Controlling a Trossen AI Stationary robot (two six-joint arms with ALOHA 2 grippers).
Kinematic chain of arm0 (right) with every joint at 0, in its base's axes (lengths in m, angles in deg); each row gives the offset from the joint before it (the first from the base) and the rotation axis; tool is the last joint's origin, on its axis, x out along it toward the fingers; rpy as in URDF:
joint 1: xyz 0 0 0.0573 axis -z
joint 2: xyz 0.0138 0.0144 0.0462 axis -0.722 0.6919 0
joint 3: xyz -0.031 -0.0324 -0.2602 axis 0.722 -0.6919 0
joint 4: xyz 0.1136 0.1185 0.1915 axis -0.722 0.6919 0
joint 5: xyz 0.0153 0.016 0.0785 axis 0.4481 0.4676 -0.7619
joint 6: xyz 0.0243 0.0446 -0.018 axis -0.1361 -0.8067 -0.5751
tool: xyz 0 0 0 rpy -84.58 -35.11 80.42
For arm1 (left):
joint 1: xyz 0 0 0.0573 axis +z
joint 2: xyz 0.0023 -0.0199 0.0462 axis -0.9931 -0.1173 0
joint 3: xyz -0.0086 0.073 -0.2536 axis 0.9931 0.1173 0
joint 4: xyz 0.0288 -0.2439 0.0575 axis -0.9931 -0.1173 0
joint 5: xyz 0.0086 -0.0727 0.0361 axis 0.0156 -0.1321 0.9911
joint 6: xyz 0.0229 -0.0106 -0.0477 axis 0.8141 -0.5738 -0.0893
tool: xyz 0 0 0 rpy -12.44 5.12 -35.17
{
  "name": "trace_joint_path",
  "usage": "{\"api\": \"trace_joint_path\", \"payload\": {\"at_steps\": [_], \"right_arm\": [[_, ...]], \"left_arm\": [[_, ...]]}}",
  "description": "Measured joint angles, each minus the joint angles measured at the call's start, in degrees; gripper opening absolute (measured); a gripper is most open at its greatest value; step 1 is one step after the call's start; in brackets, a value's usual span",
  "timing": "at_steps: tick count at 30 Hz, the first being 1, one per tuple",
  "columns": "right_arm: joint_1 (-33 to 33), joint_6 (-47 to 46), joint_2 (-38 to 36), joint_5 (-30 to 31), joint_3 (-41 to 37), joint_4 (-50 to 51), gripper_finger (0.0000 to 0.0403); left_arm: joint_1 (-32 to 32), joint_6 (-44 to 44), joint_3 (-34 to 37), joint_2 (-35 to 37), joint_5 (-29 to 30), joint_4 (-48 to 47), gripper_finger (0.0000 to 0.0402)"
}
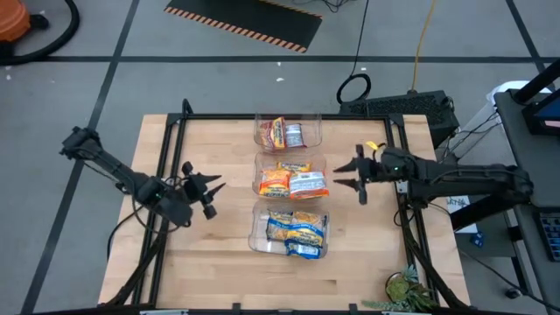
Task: Sort Maruchan noodles
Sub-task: Put the orange noodle pack into the center transparent bin, then return to Home Position
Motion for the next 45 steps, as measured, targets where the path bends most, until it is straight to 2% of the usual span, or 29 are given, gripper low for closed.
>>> {"api": "trace_joint_path", "payload": {"at_steps": [6,9,12,16,20,25,33,37,41,45], "right_arm": [[0.0,-0.88,4.7,-6.67,0.06,4.84,0.0078],[-0.04,-1.0,9.08,-8.76,0.08,4.58,0.0047],[0.0,0.2,14.71,-7.71,0.08,1.42,0.0023],[0.59,2.19,20.5,-6.05,0.16,-7.84,0.0004],[1.55,1.94,23.62,-6.25,0.17,-14.7,0.0001],[3.15,1.26,27.63,-11.8,0.17,-20.1,0.0001],[4.5,0.37,35.96,-14.19,0.76,-30.55,0.0001],[4.5,1.62,40.1,-11.81,2.91,-30.68,0.0001],[4.54,3.77,40.6,-8.7,4.46,-30.62,0.0001],[4.55,4.83,35.33,-8.83,4.72,-30.46,0.0001]], "left_arm": [[2.18,7.81,4.6,6.03,-3.0,8.54,0.0131],[3.5,9.47,5.35,7.03,-4.12,8.96,0.0131],[4.91,10.9,5.37,6.98,-4.4,9.04,0.0131],[7.17,12.32,5.37,6.96,-6.61,9.51,0.0131],[8.78,12.4,5.37,6.92,-8.42,9.95,0.0131],[10.2,12.79,5.37,6.83,-10.05,10.58,0.0131],[10.74,12.5,5.37,6.83,-10.22,10.79,0.0131],[10.74,12.54,5.37,6.83,-10.27,11.56,0.0131],[10.74,12.2,5.37,6.81,-10.3,11.78,0.0131],[10.66,10.61,5.37,6.81,-10.33,12.0,0.0131]]}}
